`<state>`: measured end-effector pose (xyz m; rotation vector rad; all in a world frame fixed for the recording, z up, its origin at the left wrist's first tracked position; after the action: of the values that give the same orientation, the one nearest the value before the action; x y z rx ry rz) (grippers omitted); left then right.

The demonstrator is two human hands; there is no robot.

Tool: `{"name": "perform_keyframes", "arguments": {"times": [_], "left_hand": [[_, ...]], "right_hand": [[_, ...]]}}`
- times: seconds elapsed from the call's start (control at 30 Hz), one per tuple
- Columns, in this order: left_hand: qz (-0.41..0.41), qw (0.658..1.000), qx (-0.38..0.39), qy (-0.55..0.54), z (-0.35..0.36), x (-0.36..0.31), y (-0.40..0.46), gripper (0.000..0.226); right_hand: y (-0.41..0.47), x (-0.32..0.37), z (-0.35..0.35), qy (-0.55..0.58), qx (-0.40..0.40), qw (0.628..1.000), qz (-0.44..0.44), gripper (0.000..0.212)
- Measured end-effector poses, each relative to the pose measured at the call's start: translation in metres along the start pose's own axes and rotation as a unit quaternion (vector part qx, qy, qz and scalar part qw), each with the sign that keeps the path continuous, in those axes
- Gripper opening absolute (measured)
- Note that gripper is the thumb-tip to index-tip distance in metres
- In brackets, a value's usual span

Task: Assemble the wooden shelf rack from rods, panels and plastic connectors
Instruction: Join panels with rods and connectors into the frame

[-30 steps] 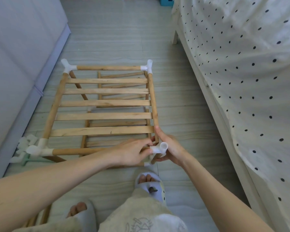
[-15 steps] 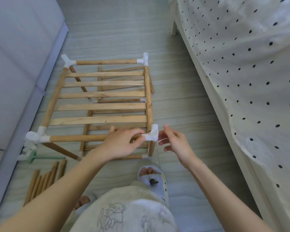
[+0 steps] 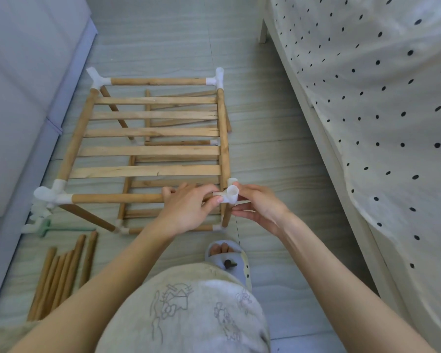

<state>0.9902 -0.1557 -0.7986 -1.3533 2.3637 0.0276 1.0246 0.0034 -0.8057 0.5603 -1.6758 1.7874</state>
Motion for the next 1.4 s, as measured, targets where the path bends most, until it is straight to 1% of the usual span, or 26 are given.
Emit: {"name": "perform_keyframes", "arguments": {"times": [0.07, 0.13, 0.17, 0.2, 0.23, 0.27, 0.3, 0.33, 0.37, 0.47, 0.57, 0.77, 0.9, 0.97, 1.0, 1.1, 1.13, 1.17, 1.2, 1.27, 1.3, 1.33, 1.4], "left_hand": [[-0.006, 1.000, -0.003, -0.006, -0.002, 0.000, 0.001, 0.028], [-0.006, 1.000, -0.002, -0.005, -0.003, 0.000, 0.001, 0.029], [-0.007, 1.000, -0.002, -0.006, -0.004, 0.000, 0.001, 0.031], [-0.008, 1.000, -0.002, -0.008, -0.004, 0.000, 0.000, 0.032], [-0.009, 1.000, 0.000, -0.011, -0.004, 0.000, 0.000, 0.033], [-0.010, 1.000, 0.003, -0.012, -0.005, 0.000, 0.000, 0.033], [-0.010, 1.000, 0.006, -0.013, -0.005, 0.001, 0.000, 0.033], [-0.010, 1.000, 0.010, -0.013, -0.004, 0.002, 0.001, 0.033], [-0.011, 1.000, 0.014, -0.015, -0.004, 0.002, 0.001, 0.032], [-0.010, 1.000, 0.017, -0.015, -0.002, 0.001, 0.002, 0.031], [-0.005, 1.000, 0.007, -0.006, 0.000, 0.001, 0.003, 0.030], [0.002, 1.000, -0.005, -0.007, 0.005, 0.011, 0.003, 0.026], [0.007, 1.000, -0.008, -0.001, 0.000, 0.017, 0.002, 0.024], [0.013, 1.000, 0.002, -0.002, -0.003, 0.021, 0.000, 0.024], [0.018, 1.000, 0.005, 0.000, -0.004, 0.025, -0.002, 0.024], [0.034, 0.999, 0.024, 0.003, -0.013, 0.039, -0.007, 0.028], [0.036, 0.999, 0.030, -0.011, -0.016, 0.046, -0.008, 0.030], [0.035, 0.998, 0.034, -0.029, -0.019, 0.052, -0.009, 0.034], [0.032, 0.998, 0.029, -0.041, -0.022, 0.058, -0.012, 0.041], [0.040, 0.999, -0.008, -0.025, -0.025, 0.069, -0.018, 0.056], [0.045, 0.998, -0.031, -0.007, -0.026, 0.075, -0.021, 0.057], [0.050, 0.997, -0.055, 0.005, -0.027, 0.080, -0.025, 0.053], [0.054, 0.995, -0.080, 0.009, -0.032, 0.093, -0.027, 0.047]], "right_hand": [[-0.005, 0.006, 0.003, -0.054, -0.040, 0.997, -0.027, 0.040], [-0.010, 0.010, 0.007, -0.146, -0.105, 0.982, -0.067, 0.050], [-0.012, 0.011, 0.008, -0.204, -0.143, 0.963, -0.099, 0.053], [-0.016, 0.012, 0.010, -0.264, -0.181, 0.937, -0.141, 0.056], [-0.020, 0.012, 0.012, -0.315, -0.207, 0.906, -0.193, 0.057], [-0.025, 0.012, 0.014, -0.354, -0.215, 0.875, -0.252, 0.054], [-0.027, 0.011, 0.014, -0.385, -0.209, 0.847, -0.303, 0.049], [-0.029, 0.011, 0.013, -0.411, -0.198, 0.825, -0.332, 0.044], [-0.029, 0.011, 0.011, -0.437, -0.186, 0.811, -0.342, 0.039], [-0.024, 0.015, 0.006, -0.510, -0.140, 0.771, -0.354, 0.030], [-0.023, 0.015, 0.006, -0.526, -0.123, 0.748, -0.386, 0.025], [-0.016, 0.007, 0.015, -0.497, -0.149, 0.736, -0.435, 0.017], [-0.012, 0.010, 0.021, -0.494, -0.148, 0.744, -0.426, 0.019], [-0.010, 0.014, 0.022, -0.497, -0.132, 0.758, -0.402, 0.022], [-0.010, 0.014, 0.023, -0.496, -0.113, 0.771, -0.384, 0.024], [-0.008, 0.010, 0.021, -0.445, -0.041, 0.837, -0.316, 0.031], [-0.008, 0.010, 0.020, -0.426, -0.036, 0.849, -0.310, 0.033], [-0.007, 0.012, 0.018, -0.426, -0.048, 0.844, -0.324, 0.032], [-0.005, 0.017, 0.016, -0.444, -0.076, 0.819, -0.356, 0.029], [0.000, 0.031, 0.017, -0.509, -0.137, 0.734, -0.429, 0.030], [0.004, 0.038, 0.021, -0.552, -0.150, 0.689, -0.446, 0.034], [0.010, 0.044, 0.026, -0.603, -0.144, 0.646, -0.445, 0.040], [0.022, 0.048, 0.043, -0.699, -0.093, 0.569, -0.422, 0.048]]}}
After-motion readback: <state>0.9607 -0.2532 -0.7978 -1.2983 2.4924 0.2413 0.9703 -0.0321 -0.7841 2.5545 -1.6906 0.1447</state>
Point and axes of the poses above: each hand's wrist, its own y-axis towards the middle knuckle, its own z-axis out of the palm, x = y × z, the point moved 2 cm from there along y, towards the middle knuckle, and after that the axes turned 9 degrees about z, right-handed, at the moved point
